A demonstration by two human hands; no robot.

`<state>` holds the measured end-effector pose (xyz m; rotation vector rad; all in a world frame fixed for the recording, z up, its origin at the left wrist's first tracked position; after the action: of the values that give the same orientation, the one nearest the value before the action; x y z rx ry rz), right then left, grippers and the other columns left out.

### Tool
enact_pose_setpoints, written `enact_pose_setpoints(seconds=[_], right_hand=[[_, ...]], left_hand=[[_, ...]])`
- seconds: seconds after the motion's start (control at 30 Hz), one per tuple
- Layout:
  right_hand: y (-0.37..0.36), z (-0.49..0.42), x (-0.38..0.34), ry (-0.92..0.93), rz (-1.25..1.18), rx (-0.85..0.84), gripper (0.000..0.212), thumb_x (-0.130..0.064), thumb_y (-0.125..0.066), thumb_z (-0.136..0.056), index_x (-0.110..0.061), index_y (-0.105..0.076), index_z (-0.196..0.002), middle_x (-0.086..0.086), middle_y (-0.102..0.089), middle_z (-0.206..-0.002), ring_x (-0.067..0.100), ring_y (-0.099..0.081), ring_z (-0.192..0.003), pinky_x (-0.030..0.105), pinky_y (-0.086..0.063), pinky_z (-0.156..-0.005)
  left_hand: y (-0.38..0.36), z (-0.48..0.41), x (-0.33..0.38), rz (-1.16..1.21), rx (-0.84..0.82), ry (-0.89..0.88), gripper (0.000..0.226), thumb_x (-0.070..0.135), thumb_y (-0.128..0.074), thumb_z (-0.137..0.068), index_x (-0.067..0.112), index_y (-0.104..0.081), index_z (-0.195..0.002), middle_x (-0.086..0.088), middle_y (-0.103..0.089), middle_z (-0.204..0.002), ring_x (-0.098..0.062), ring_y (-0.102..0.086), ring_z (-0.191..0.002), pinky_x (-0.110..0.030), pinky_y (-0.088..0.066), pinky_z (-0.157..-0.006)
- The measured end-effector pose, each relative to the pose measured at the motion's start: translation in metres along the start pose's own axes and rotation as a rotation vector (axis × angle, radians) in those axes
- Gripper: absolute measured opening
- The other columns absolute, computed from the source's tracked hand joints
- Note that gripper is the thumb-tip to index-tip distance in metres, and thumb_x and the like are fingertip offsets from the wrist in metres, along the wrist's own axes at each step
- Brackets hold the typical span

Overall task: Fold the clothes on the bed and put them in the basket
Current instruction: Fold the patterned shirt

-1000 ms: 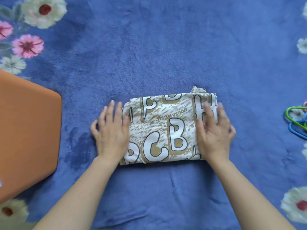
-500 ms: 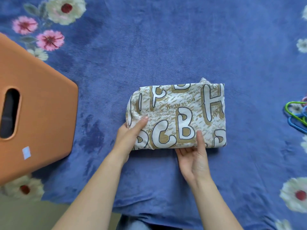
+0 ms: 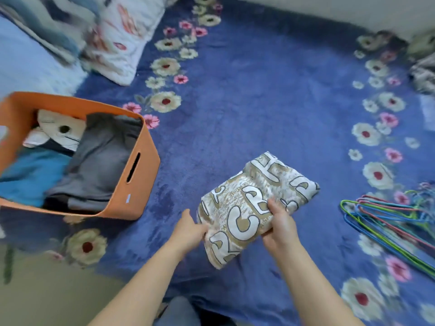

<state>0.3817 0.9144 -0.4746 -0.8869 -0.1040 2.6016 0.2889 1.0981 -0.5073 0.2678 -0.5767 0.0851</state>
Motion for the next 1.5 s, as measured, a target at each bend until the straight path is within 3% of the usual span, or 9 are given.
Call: enact_pose_setpoints(seconds=[0.07, 0.27, 0.4, 0.5, 0.6, 0.87, 1.0, 1.13, 1.5], right_hand=[[-0.006, 0.036, -0.017, 0.082, 0.171, -0.019, 0.025, -0.012, -0.063, -0.092, -0.005, -0.065, -0.116, 0.01, -0.073, -0.102, 0.026, -0.071, -0.086, 0.036, -0.057, -0.068], [-0.06, 0.154, -0.072, 0.28, 0.447, -0.318, 0.017, -0.009, -0.06, -0.094, -0.025, -0.066, -0.094, 0.001, -0.073, -0.099, 0.021, -0.069, -0.09, 0.038, -0.055, -0.076], [-0.103, 0.205, -0.084, 0.295, 0.584, -0.494, 0.013, -0.01, -0.063, -0.092, -0.019, -0.068, -0.1, 0.003, -0.076, -0.092, 0.022, -0.073, -0.083, 0.038, -0.056, -0.074], [-0.147, 0.229, -0.069, 0.207, 0.617, -0.603, 0.014, -0.009, -0.062, -0.092, -0.012, -0.068, -0.104, 0.007, -0.076, -0.089, 0.023, -0.074, -0.076, 0.034, -0.058, -0.065], [-0.187, 0.234, -0.048, 0.054, 0.611, -0.669, 0.018, -0.01, -0.057, -0.094, -0.01, -0.066, -0.11, 0.011, -0.076, -0.097, 0.025, -0.074, -0.08, 0.032, -0.06, -0.061], [-0.34, 0.195, 0.054, -0.203, 0.604, -0.607, 0.027, -0.014, -0.054, -0.095, -0.005, -0.065, -0.119, 0.015, -0.073, -0.105, 0.027, -0.074, -0.081, 0.034, -0.06, -0.063], [-0.399, 0.171, 0.105, -0.275, 0.585, -0.563, 0.026, -0.013, -0.054, -0.096, -0.008, -0.064, -0.12, 0.014, -0.073, -0.107, 0.029, -0.072, -0.091, 0.038, -0.059, -0.076], [-0.43, 0.15, 0.139, -0.331, 0.528, -0.511, 0.029, -0.012, -0.056, -0.094, -0.004, -0.064, -0.121, 0.017, -0.071, -0.111, 0.03, -0.071, -0.087, 0.037, -0.06, -0.071], [-0.446, 0.072, 0.21, -0.195, 0.649, -0.309, 0.032, -0.015, -0.074, -0.086, -0.004, -0.067, -0.115, 0.013, -0.074, -0.103, 0.031, -0.072, -0.095, 0.047, -0.056, -0.088]], left_hand=[[0.019, 0.032, 0.022, -0.162, 0.109, -0.107, 0.081, 0.031, -0.057, -0.09, 0.018, -0.011, -0.156, -0.007, -0.033, -0.155, -0.025, -0.036, -0.14, -0.036, -0.037, -0.107], [0.069, 0.129, 0.113, 0.02, 0.086, -0.489, 0.071, 0.046, -0.044, -0.099, 0.024, -0.008, -0.156, 0.011, -0.009, -0.161, -0.011, -0.011, -0.148, -0.028, -0.014, -0.116], [0.111, 0.156, 0.136, 0.33, 0.036, -0.498, 0.073, 0.065, -0.049, -0.09, 0.032, -0.027, -0.152, 0.009, -0.031, -0.155, -0.016, -0.034, -0.142, -0.035, -0.027, -0.117], [0.153, 0.16, 0.126, 0.554, -0.064, -0.457, 0.037, 0.05, -0.045, -0.098, 0.024, -0.061, -0.12, 0.003, -0.07, -0.115, -0.009, -0.069, -0.096, -0.025, -0.056, -0.081], [0.188, 0.147, 0.111, 0.64, -0.206, -0.39, 0.031, 0.049, -0.044, -0.098, 0.028, -0.066, -0.107, 0.004, -0.074, -0.104, -0.011, -0.071, -0.092, -0.028, -0.052, -0.08], [0.368, 0.05, 0.056, 0.451, -0.116, -0.248, 0.083, 0.07, -0.076, -0.058, 0.026, -0.065, -0.127, 0.002, -0.063, -0.13, -0.019, -0.054, -0.126, -0.043, -0.032, -0.115], [0.44, 0.023, 0.04, 0.357, -0.022, -0.143, 0.045, 0.05, -0.059, -0.091, 0.02, -0.067, -0.123, -0.001, -0.067, -0.123, -0.016, -0.062, -0.114, -0.035, -0.042, -0.107], [0.473, 0.011, 0.052, 0.299, 0.023, -0.202, 0.024, 0.029, -0.044, -0.103, 0.021, -0.053, -0.124, 0.013, -0.052, -0.113, 0.0, -0.05, -0.099, -0.004, -0.04, -0.059], [0.511, -0.053, 0.019, 0.154, 0.134, -0.166, 0.013, 0.025, -0.049, -0.101, 0.034, -0.058, -0.099, 0.006, -0.067, -0.099, -0.009, -0.063, -0.085, -0.019, -0.046, -0.073]])
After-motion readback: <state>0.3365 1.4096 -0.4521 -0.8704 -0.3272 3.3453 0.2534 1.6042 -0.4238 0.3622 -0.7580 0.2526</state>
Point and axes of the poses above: each hand's wrist, its own z-axis away from the middle knuckle, its own y-axis out of the back of the hand, x = y × z, the point moved 5 cm from there along -z, towards the middle knuckle
